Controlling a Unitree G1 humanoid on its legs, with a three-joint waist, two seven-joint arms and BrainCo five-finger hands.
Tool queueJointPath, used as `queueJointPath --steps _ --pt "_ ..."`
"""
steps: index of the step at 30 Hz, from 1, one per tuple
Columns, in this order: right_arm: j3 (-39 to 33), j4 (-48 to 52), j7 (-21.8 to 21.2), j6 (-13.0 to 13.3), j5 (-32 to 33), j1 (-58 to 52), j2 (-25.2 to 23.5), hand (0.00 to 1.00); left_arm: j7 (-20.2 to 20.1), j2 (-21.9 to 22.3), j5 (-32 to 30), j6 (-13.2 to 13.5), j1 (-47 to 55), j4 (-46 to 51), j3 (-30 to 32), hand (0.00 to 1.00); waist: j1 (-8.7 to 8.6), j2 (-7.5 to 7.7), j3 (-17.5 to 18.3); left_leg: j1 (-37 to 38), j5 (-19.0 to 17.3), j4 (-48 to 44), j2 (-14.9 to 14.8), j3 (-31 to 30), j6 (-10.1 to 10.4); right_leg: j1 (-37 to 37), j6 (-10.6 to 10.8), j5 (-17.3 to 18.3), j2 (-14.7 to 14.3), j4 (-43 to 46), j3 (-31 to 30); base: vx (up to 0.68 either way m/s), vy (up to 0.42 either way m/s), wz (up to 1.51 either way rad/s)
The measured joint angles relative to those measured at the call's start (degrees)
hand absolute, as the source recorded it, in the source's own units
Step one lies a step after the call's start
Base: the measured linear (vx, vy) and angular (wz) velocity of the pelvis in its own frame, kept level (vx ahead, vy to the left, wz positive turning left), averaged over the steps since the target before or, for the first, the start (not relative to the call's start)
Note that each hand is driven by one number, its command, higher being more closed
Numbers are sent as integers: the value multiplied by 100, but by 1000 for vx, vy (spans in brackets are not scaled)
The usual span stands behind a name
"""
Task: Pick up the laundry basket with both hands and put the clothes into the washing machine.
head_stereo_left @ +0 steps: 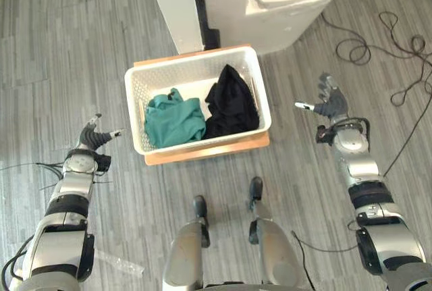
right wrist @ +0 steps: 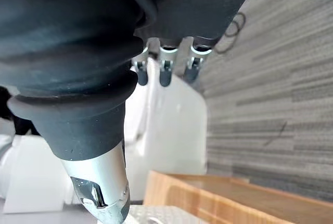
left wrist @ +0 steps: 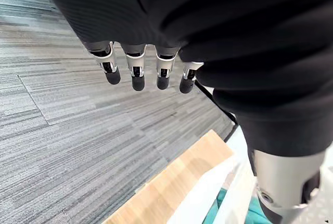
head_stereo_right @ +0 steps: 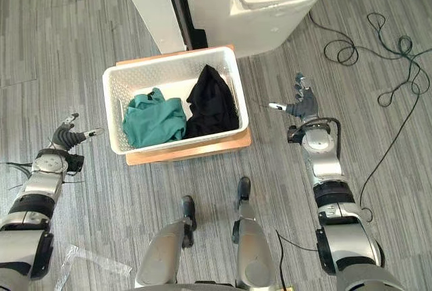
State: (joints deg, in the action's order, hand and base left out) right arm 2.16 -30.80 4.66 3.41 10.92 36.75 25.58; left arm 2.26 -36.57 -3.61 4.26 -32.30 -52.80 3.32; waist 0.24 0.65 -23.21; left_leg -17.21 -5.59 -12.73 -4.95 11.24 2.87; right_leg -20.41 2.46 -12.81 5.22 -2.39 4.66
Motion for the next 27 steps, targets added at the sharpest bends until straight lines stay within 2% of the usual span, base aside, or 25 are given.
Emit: queueJointPath --steps 3,7,10,17,27 --pt "185 0 6 -1 -6 279 -78 0 57 114 1 -73 -342 -214 -170 0 -94 8 -122 -113 1 -55 -15 7 1 -56 -1 -99 -10 -108 -21 -20 -6 -3" --pt "408 0 18 -3 -25 665 -255 0 226 419 24 -186 -911 -434 -377 0 -140 22 -259 -259 -2 -131 -36 84 4 -166 5 -209 -20 -190 -110 -7 11 -9" --pt "673 0 23 -4 -40 781 -399 0 326 481 53 -196 -1100 -436 -396 0 -174 30 -265 -305 -8 -142 -64 133 11 -227 3 -221 -37 -191 -151 2 6 -6" --pt "951 11 92 -7 -210 906 -774 0 572 777 188 -278 -1433 -468 -535 0 -193 29 -265 -451 -57 -226 -98 159 13 -357 5 -243 -97 -192 -194 3 4 -2" --pt "1007 -256 170 -151 -263 1265 -962 0 836 951 526 -278 -1434 -502 -487 0 -210 27 -267 -511 -57 -227 -107 223 12 -412 36 -334 -95 -297 -298 2 0 -2"
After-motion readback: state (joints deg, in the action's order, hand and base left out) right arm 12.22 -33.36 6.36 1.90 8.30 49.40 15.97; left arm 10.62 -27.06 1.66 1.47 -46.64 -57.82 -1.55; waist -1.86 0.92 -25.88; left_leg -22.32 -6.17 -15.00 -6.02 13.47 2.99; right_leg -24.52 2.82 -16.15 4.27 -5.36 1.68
